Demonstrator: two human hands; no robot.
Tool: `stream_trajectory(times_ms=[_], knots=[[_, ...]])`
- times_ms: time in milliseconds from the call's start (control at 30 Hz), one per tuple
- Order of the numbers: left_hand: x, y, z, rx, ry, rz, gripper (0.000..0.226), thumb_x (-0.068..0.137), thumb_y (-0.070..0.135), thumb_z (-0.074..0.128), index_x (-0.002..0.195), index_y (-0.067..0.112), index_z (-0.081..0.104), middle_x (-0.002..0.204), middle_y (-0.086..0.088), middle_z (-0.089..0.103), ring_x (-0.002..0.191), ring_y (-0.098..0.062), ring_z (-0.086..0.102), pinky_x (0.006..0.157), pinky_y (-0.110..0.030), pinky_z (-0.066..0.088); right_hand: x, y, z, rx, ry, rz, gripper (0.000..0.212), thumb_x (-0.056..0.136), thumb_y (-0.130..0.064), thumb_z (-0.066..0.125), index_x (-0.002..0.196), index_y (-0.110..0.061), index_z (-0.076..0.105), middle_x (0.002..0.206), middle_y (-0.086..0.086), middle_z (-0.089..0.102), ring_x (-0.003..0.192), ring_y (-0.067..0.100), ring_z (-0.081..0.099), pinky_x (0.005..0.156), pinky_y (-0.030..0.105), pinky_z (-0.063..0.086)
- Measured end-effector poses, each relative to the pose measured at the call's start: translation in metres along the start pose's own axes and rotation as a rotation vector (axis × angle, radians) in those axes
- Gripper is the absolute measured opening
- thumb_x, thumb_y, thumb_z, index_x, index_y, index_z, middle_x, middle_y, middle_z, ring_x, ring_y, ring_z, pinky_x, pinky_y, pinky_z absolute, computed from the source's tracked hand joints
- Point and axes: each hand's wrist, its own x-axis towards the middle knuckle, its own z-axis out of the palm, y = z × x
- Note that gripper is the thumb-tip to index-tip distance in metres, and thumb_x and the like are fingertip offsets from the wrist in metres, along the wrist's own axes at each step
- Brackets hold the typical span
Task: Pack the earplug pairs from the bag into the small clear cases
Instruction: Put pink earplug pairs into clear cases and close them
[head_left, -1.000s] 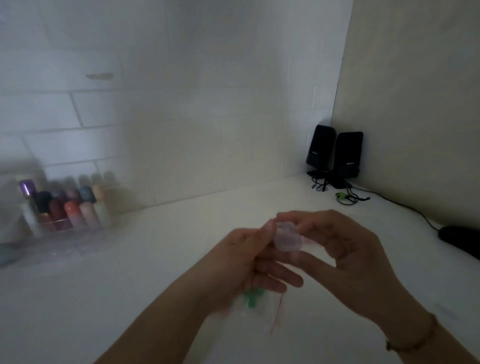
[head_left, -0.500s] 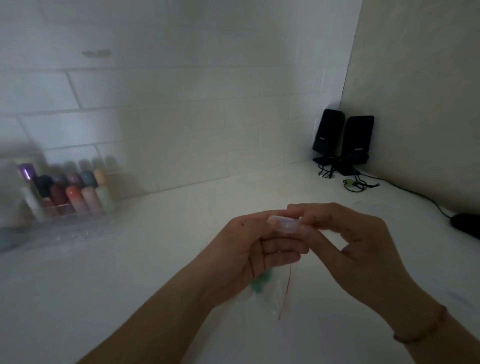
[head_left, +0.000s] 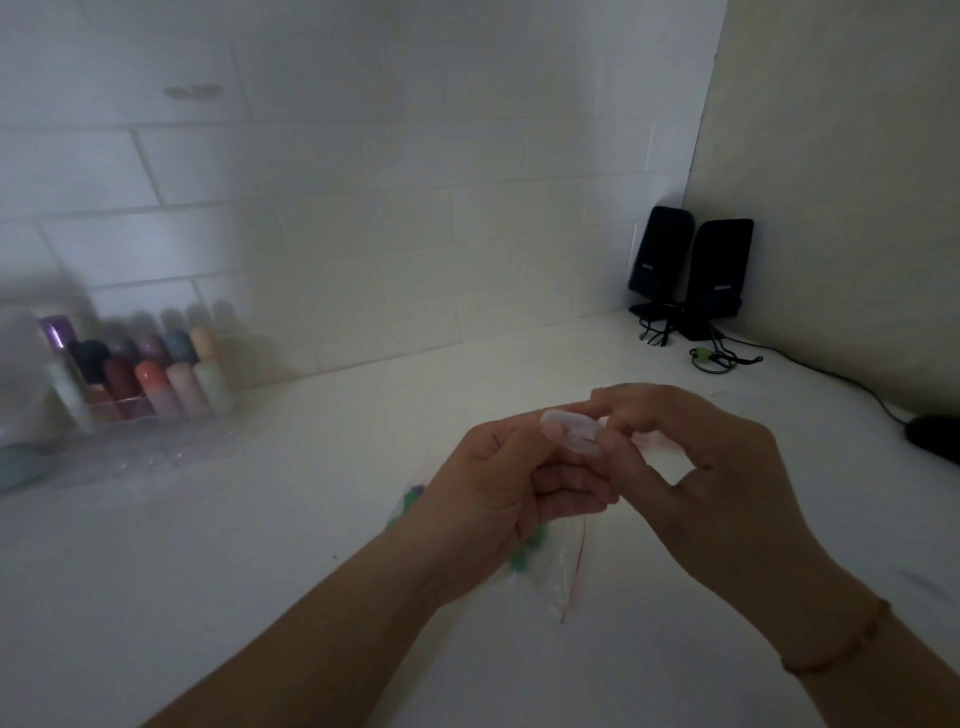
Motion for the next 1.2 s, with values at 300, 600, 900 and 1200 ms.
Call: stream_trajectory(times_ms=[300, 600, 900, 1200], knots=[[-0.002, 0.036, -0.034, -0.003, -0.056, -0.129, 0.033, 0.069, 0.014, 0.058, 0.100, 0.006, 0.065, 0.076, -0.012, 0.061, 0.064, -0.024, 0.059, 0.062, -0.030, 0.052, -0.001, 0.001, -0.001, 0.087, -0.100, 0.074, 0.010, 0.088, -0.036, 0.058, 0.091, -0.031, 0.066, 0.130, -0.012, 0.057, 0.120, 0.010, 0.054, 0.091, 0.021, 0.045], [-0.011, 0.052, -0.078, 0.117, 0.498, -0.070, 0.011, 0.087, 0.024, 0.052, 0.090, 0.013, 0.053, 0.065, -0.006, 0.054, 0.058, -0.024, 0.050, 0.059, -0.029, 0.045, -0.016, 0.030, 0.004, -0.145, -0.722, 0.116, 0.010, 0.085, -0.040, 0.066, 0.090, -0.046, 0.073, 0.151, -0.033, 0.007, 0.144, -0.004, -0.010, 0.112, 0.016, 0.011], [-0.023, 0.026, -0.082, 0.609, 0.491, -0.143, 0.040, 0.074, 0.007, 0.063, 0.109, 0.023, 0.054, 0.092, -0.004, 0.062, 0.070, -0.004, 0.062, 0.062, -0.020, 0.050, -0.024, 0.019, 0.033, -0.193, -0.842, -0.024, 0.024, 0.094, -0.050, 0.052, 0.116, -0.051, 0.062, 0.155, -0.021, -0.027, 0.144, 0.011, -0.027, 0.121, 0.043, 0.004], [-0.022, 0.018, -0.090, 0.672, 0.581, -0.087, 0.054, 0.076, -0.010, 0.064, 0.118, 0.022, 0.052, 0.100, -0.002, 0.061, 0.093, -0.010, 0.056, 0.077, -0.033, 0.053, -0.025, 0.004, 0.051, -0.325, -0.759, -0.110, 0.019, 0.089, -0.040, 0.056, 0.103, -0.043, 0.068, 0.162, -0.001, -0.007, 0.148, 0.032, -0.011, 0.113, 0.065, 0.014]])
